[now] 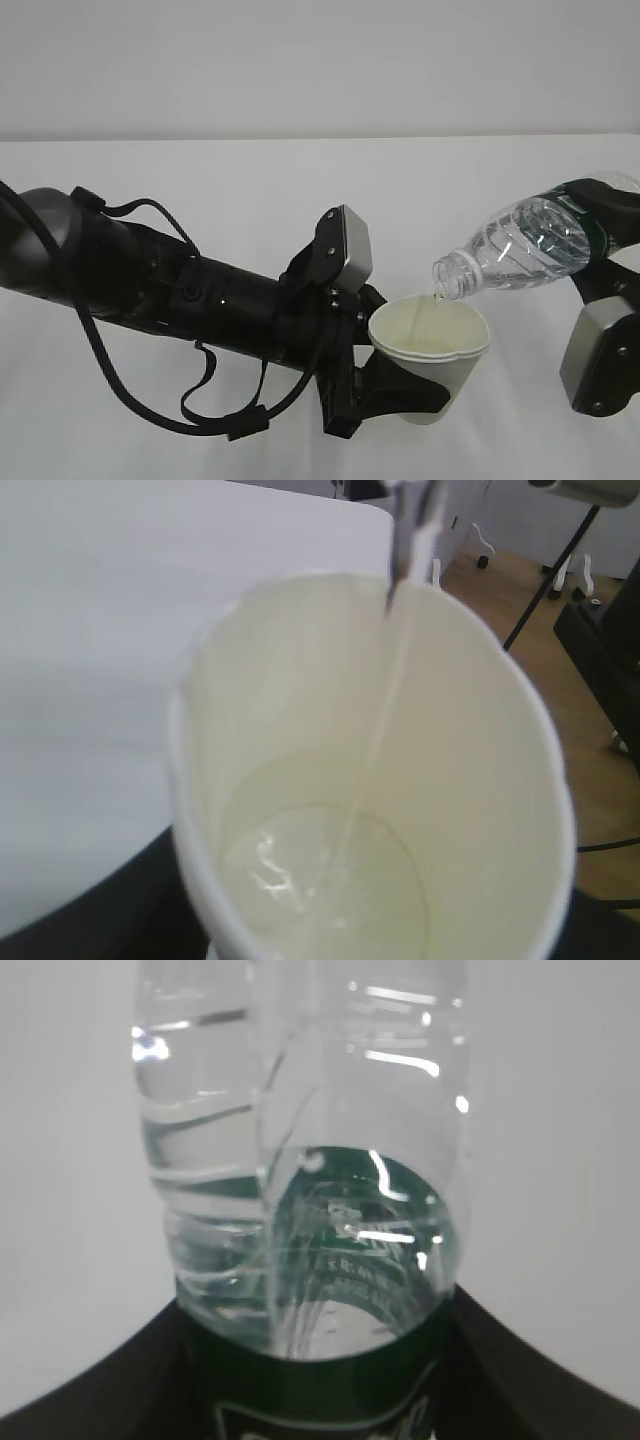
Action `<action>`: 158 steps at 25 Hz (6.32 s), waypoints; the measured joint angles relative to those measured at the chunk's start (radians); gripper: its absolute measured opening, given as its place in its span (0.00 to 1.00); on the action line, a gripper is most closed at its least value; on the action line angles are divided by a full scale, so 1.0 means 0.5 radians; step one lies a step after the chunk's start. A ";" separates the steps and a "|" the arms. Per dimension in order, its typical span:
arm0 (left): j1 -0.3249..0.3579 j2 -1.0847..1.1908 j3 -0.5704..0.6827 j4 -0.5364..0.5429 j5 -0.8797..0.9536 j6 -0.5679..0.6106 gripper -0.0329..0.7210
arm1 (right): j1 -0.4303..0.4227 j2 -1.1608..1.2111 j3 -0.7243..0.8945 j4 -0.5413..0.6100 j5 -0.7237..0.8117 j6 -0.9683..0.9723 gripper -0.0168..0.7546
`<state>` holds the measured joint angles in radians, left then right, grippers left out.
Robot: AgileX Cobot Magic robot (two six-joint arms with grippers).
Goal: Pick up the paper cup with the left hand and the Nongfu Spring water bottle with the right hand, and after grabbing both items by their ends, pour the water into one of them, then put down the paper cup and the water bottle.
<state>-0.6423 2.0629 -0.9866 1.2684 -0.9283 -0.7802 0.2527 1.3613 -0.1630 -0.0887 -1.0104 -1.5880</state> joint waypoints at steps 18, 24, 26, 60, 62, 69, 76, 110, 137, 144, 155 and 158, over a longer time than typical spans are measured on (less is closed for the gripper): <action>0.000 0.000 0.000 0.000 0.000 0.000 0.64 | 0.000 0.000 0.000 0.000 0.000 -0.007 0.57; 0.000 0.000 0.000 0.000 0.000 0.000 0.64 | 0.000 0.000 0.000 0.000 0.000 -0.012 0.57; 0.000 0.000 0.000 0.000 0.000 0.000 0.64 | 0.000 0.000 0.000 0.000 0.000 -0.012 0.57; 0.000 0.000 0.000 0.015 0.000 0.000 0.64 | 0.000 0.000 0.000 -0.035 -0.008 -0.019 0.57; 0.000 0.000 0.000 0.015 0.000 0.000 0.64 | 0.000 0.000 0.000 -0.035 -0.012 -0.023 0.57; 0.000 0.000 0.000 0.015 0.000 0.000 0.64 | 0.000 0.000 0.000 -0.035 -0.013 -0.047 0.57; 0.000 0.000 0.000 0.016 0.000 0.000 0.64 | 0.000 0.000 0.000 -0.035 -0.016 -0.058 0.57; 0.000 0.000 0.000 0.024 0.000 0.000 0.64 | 0.000 0.000 0.000 -0.035 -0.017 -0.070 0.57; 0.000 0.000 0.000 0.029 0.000 0.000 0.64 | 0.000 0.000 0.000 -0.035 -0.024 -0.082 0.57; 0.000 0.000 0.000 0.029 0.000 0.000 0.64 | 0.000 0.000 0.000 -0.035 -0.028 -0.082 0.57; 0.000 0.000 0.000 0.029 0.000 0.000 0.64 | 0.000 0.000 0.000 -0.035 -0.028 -0.082 0.57; 0.000 0.000 0.000 0.029 0.000 0.000 0.64 | 0.000 0.000 0.000 -0.035 -0.028 -0.082 0.57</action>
<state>-0.6423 2.0629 -0.9866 1.2827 -0.9283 -0.7802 0.2527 1.3613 -0.1630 -0.1062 -1.0244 -1.6288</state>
